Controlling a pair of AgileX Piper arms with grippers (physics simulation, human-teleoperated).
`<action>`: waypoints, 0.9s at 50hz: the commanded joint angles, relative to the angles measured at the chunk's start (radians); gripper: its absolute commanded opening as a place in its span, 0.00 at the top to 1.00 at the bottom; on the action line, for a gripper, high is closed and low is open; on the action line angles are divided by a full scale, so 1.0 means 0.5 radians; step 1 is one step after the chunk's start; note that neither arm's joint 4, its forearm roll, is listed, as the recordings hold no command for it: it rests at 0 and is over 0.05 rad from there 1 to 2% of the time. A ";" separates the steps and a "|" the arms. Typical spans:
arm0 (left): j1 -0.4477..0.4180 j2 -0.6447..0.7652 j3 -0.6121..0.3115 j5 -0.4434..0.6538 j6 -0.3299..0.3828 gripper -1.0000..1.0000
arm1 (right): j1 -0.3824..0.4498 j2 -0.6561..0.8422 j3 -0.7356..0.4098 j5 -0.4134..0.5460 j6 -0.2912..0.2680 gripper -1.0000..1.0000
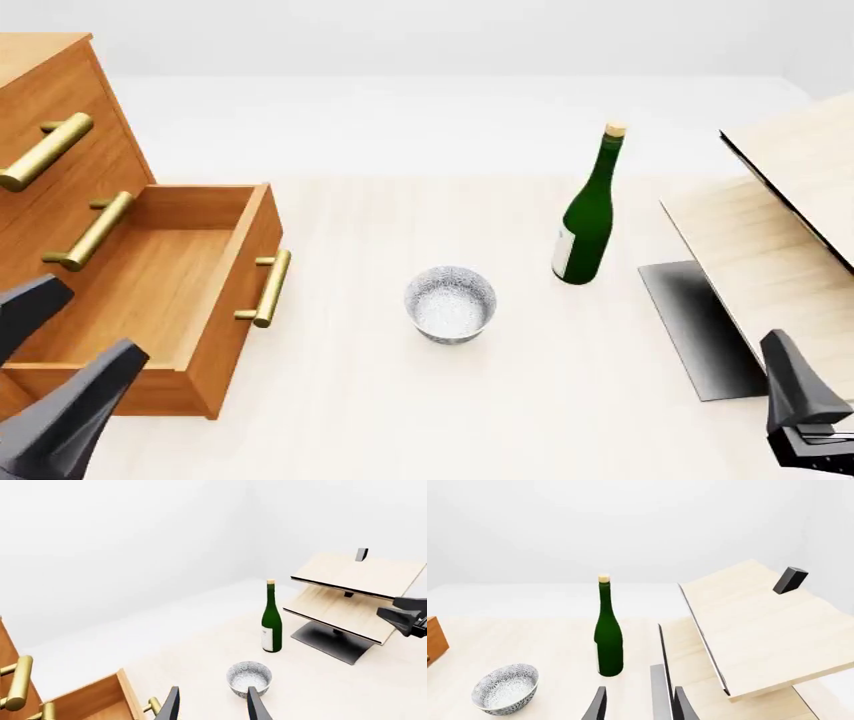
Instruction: Put the bowl in the bottom drawer of the cabinet.
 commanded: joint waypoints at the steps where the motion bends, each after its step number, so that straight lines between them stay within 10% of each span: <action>1: -0.132 0.076 -0.177 0.054 -0.004 0.00 | 0.000 0.001 0.000 0.000 0.000 0.00; 45: -0.328 1.267 -0.874 -0.026 0.043 0.00 | 0.000 0.000 0.000 0.000 -0.001 0.00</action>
